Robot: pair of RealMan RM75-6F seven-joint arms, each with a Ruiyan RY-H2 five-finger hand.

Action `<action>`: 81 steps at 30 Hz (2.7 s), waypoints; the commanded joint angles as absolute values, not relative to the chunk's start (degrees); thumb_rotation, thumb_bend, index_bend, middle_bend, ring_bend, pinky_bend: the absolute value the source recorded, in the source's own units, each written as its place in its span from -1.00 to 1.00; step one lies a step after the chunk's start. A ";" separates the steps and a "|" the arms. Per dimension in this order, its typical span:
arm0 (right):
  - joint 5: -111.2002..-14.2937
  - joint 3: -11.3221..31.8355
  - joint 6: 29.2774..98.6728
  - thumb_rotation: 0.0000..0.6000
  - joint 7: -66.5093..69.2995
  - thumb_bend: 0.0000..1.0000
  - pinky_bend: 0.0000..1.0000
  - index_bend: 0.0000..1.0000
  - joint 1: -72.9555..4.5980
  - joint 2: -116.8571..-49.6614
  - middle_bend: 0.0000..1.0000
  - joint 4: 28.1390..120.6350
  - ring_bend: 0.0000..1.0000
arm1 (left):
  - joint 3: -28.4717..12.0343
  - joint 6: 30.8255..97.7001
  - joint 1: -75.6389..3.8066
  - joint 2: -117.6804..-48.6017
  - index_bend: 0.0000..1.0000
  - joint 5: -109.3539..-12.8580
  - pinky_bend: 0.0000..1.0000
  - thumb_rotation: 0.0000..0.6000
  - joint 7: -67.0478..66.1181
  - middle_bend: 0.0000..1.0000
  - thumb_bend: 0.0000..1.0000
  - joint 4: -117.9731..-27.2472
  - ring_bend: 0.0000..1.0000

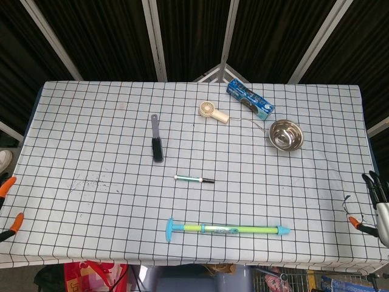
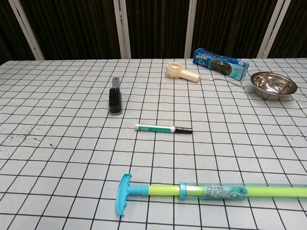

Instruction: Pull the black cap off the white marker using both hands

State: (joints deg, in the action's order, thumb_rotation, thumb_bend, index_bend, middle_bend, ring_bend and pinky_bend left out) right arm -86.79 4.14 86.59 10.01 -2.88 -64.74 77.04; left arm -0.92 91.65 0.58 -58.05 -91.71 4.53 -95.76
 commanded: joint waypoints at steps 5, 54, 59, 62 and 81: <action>-87.01 3.66 84.52 1.00 7.78 -0.70 -1.00 -0.91 -3.96 -64.84 -0.90 78.34 -1.00 | -2.43 88.20 -1.64 -56.83 -0.83 -88.93 -1.00 1.00 1.33 -1.00 0.00 -97.55 -1.00; -80.37 6.75 76.55 1.00 -5.58 -0.70 -1.00 -0.91 -10.31 -63.36 -0.90 89.73 -1.00 | -16.95 80.67 -64.69 -81.06 -0.65 -13.35 -1.00 1.00 -64.88 -1.00 -0.24 -116.20 -1.00; -79.97 6.60 76.39 1.00 -5.74 -0.70 -1.00 -0.91 -10.31 -63.33 -0.90 89.65 -1.00 | -17.46 79.94 -67.51 -86.32 -0.52 -10.31 -1.00 1.00 -66.35 -1.00 -0.24 -111.98 -1.00; -79.69 6.63 76.25 1.00 -5.84 -0.70 -1.00 -0.91 -10.40 -63.40 -0.90 89.56 -1.00 | -17.50 78.35 -68.68 -88.16 -0.45 -8.80 -1.00 1.00 -66.99 -1.00 -0.24 -109.85 -1.00; -78.61 5.83 74.95 1.00 -7.39 -0.70 -1.00 -0.91 -10.71 -63.43 -0.90 88.82 -1.00 | -17.26 65.61 -71.88 -102.06 -0.28 -11.03 -1.00 1.00 -60.90 -1.00 -0.19 -88.32 -1.00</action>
